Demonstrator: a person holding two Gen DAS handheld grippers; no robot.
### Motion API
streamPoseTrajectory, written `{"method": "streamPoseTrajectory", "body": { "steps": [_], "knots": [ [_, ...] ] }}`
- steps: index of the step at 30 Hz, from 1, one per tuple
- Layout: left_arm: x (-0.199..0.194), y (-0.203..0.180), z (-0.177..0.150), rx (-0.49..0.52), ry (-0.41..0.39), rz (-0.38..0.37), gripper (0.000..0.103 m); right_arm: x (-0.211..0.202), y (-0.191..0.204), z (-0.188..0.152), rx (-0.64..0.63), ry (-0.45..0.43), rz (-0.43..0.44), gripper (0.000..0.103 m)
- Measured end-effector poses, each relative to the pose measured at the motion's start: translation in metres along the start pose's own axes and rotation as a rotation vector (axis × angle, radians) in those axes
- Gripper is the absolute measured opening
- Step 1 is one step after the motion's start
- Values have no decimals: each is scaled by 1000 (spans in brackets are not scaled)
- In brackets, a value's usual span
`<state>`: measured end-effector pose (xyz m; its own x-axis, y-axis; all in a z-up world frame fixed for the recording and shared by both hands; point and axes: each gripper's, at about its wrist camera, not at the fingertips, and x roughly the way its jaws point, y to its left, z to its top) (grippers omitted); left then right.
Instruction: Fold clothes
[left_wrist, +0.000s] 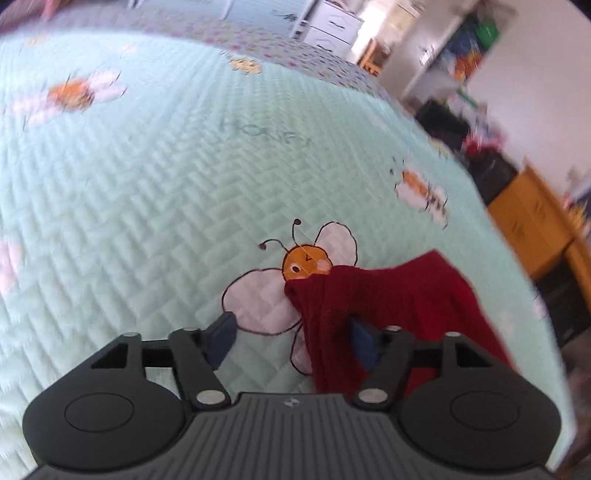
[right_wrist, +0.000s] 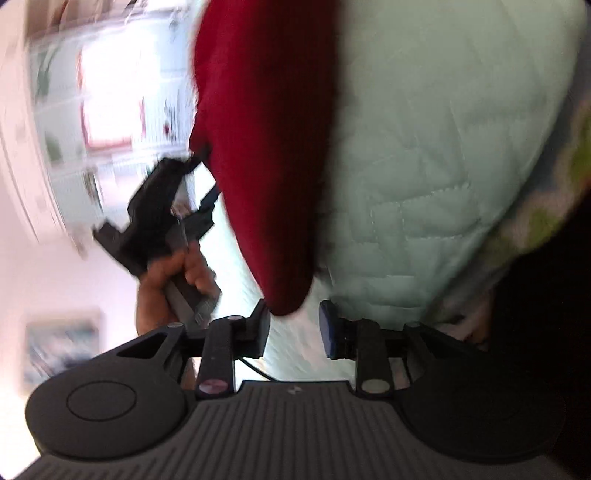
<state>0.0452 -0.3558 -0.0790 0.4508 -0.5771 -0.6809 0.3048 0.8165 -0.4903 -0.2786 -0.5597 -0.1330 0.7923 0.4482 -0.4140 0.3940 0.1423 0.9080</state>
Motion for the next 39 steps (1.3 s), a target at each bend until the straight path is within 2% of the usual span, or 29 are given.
{"method": "streamPoseTrajectory", "body": {
  "steps": [3, 5, 6, 7, 8, 10, 13, 16, 18, 21, 22, 23, 24, 25, 27, 29, 31, 33, 35, 39],
  "knots": [
    [-5, 30, 8, -243, -15, -173, 71, -28, 22, 10, -155, -16, -13, 34],
    [-3, 38, 17, -333, -8, -265, 71, -48, 40, 28, -250, -72, -19, 36],
    [-5, 37, 23, -340, -11, -268, 71, -53, 48, 40, -280, -99, -18, 39],
    [-11, 28, 29, -287, -26, -219, 71, -57, 56, 53, -306, -125, -15, 42],
    [-17, 17, 33, -241, -43, -212, 71, -61, 64, 66, -331, -152, -12, 42],
    [-26, 1, 35, -203, -62, -264, 72, -69, 80, 91, -382, -205, -6, 48],
    [-10, -5, 29, -208, -55, -280, 73, -50, 97, 145, -365, -207, 74, 48],
    [5, -10, 22, -214, -48, -297, 73, -4, 112, 196, -341, -140, 123, 48],
    [16, -14, 18, -218, -44, -308, 73, 33, 113, 223, -305, -57, 149, 48],
    [31, -19, 12, -223, -36, -325, 73, 84, 113, 258, -274, -27, 121, 48],
    [36, -21, 10, -225, -34, -330, 69, 96, 106, 264, -251, -30, 86, 47],
    [40, -22, 8, -225, -35, -334, 69, 106, 97, 269, -218, -41, 44, 43],
    [40, -21, 8, -229, -40, -338, 69, 116, 88, 275, -185, -52, 2, 24],
    [40, -20, 9, -240, -40, -344, 69, 118, 80, 278, -158, -55, 5, 15],
    [41, -20, 9, -250, -35, -351, 69, 111, 73, 278, -130, -60, 43, 11],
    [34, -21, 11, -258, -34, -347, 69, 95, 73, 273, -138, -74, 83, 17],
    [26, -22, 13, -270, -35, -340, 70, 79, 73, 268, -146, -87, 122, 38],
    [10, -27, 13, -256, -52, -333, 71, 48, 81, 261, -187, -122, 151, 48],
    [-9, -35, 9, -230, -73, -335, 72, 18, 86, 250, -227, -143, 166, 49],
    [-40, -62, -37, -165, -31, -371, 75, -27, 72, 222, -265, -125, 128, 54]
  ]
}}
